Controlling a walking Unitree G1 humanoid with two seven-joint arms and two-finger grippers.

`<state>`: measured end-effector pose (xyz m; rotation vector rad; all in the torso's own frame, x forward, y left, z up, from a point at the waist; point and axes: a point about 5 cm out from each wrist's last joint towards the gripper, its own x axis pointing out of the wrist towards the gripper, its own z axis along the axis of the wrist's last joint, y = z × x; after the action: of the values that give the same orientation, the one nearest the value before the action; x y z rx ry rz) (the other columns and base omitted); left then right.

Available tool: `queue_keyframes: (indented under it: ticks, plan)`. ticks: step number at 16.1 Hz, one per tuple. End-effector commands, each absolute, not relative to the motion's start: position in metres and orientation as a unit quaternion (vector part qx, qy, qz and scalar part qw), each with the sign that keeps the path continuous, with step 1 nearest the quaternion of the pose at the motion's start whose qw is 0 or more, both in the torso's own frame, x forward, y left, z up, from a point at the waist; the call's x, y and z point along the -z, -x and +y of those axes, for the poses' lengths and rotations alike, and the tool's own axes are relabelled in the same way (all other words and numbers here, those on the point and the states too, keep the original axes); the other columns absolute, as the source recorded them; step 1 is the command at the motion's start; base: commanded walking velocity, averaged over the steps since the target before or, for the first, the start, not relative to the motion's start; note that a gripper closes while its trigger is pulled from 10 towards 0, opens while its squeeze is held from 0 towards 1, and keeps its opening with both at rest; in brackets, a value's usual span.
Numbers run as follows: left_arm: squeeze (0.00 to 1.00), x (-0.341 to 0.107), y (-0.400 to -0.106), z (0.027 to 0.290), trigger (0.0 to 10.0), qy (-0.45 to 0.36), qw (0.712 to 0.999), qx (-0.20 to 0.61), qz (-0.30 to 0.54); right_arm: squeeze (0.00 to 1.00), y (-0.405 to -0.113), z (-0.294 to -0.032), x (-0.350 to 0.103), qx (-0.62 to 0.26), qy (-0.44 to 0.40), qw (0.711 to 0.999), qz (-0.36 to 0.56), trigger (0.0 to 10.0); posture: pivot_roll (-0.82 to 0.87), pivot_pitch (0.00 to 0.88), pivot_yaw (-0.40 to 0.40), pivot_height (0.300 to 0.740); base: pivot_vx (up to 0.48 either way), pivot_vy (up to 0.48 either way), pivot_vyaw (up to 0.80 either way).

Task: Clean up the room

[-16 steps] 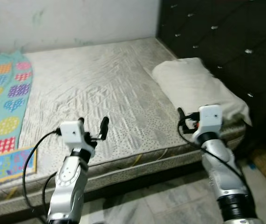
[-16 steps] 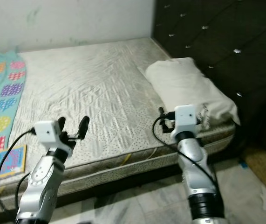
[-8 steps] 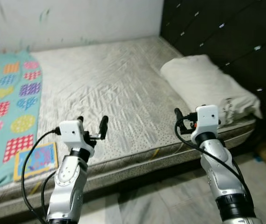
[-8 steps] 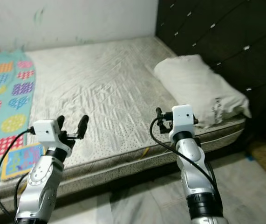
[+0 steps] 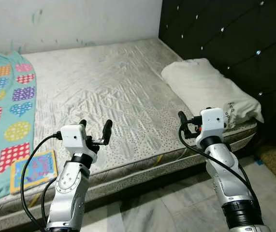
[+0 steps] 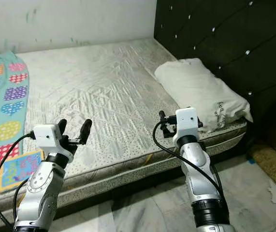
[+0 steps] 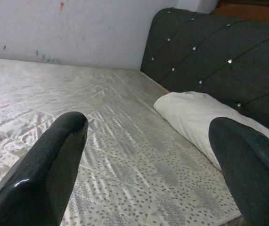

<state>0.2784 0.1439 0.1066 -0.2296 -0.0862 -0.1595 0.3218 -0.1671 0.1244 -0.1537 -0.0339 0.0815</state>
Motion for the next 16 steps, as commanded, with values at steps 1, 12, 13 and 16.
queue_keyframes:
  ticks: [1,12,13,16]
  plan:
    - [0.00,-0.1088,-0.2784,0.1462,10.0,0.112,0.989,0.077,-0.048,0.00,-0.3230,-0.1669,-0.1290,-0.041,0.076,0.996,-0.024,10.0,-0.07,0.031,0.009,0.740,0.401,0.000,0.00]
    - [0.00,-0.1052,-0.2839,0.1501,10.0,0.101,0.994,0.043,-0.027,0.00,-0.3219,-0.1683,-0.1271,-0.038,0.066,0.997,-0.023,10.0,-0.07,0.028,0.017,0.740,0.173,0.000,0.00]
    - [0.00,-0.1053,-0.2843,0.1499,10.0,0.102,0.993,0.042,-0.027,0.00,-0.3220,-0.1685,-0.1276,-0.039,0.067,0.997,-0.024,10.0,-0.07,0.028,0.017,0.740,0.000,0.000,0.00]
    - [0.00,-0.1052,-0.2852,0.1499,10.0,0.101,0.994,0.037,-0.026,0.00,-0.3221,-0.1657,-0.1308,-0.049,0.097,0.993,-0.035,10.0,-0.07,0.027,0.017,0.740,0.000,0.000,0.27]
